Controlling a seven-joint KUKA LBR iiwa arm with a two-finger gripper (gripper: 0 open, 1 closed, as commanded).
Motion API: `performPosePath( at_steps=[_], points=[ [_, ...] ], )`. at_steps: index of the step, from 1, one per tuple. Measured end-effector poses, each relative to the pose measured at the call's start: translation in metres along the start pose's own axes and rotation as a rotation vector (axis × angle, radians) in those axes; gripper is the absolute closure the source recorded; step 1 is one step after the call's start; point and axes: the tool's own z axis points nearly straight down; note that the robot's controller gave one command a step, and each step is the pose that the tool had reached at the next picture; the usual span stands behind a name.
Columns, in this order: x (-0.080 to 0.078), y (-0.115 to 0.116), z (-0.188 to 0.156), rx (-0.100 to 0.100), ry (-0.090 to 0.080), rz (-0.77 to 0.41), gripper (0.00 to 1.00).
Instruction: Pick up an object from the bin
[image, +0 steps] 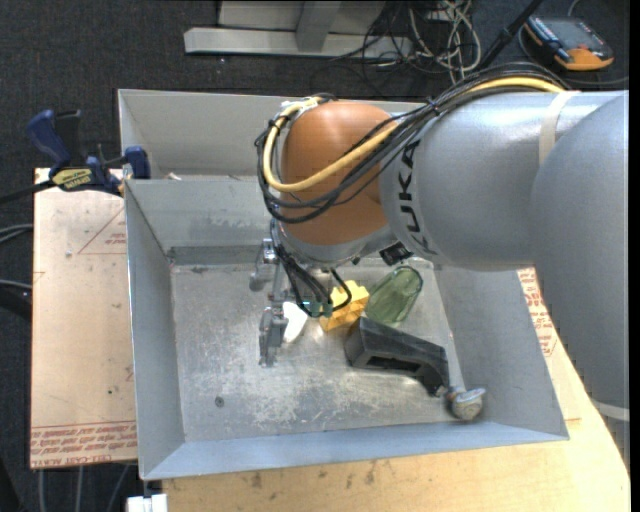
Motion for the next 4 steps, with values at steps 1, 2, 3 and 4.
performPosePath(
  at_steps=[1, 2, 3, 4],
  points=[
    [-0.006, -0.011, 0.000, -0.002, -0.001, -0.082, 0.00],
    [-0.005, -0.053, 0.043, 0.000, -0.007, -0.330, 0.00],
    [0.006, -0.078, 0.063, 0.000, 0.009, -0.275, 0.00],
    [-0.008, -0.106, 0.068, 0.000, -0.004, -0.013, 0.00]
  ],
)
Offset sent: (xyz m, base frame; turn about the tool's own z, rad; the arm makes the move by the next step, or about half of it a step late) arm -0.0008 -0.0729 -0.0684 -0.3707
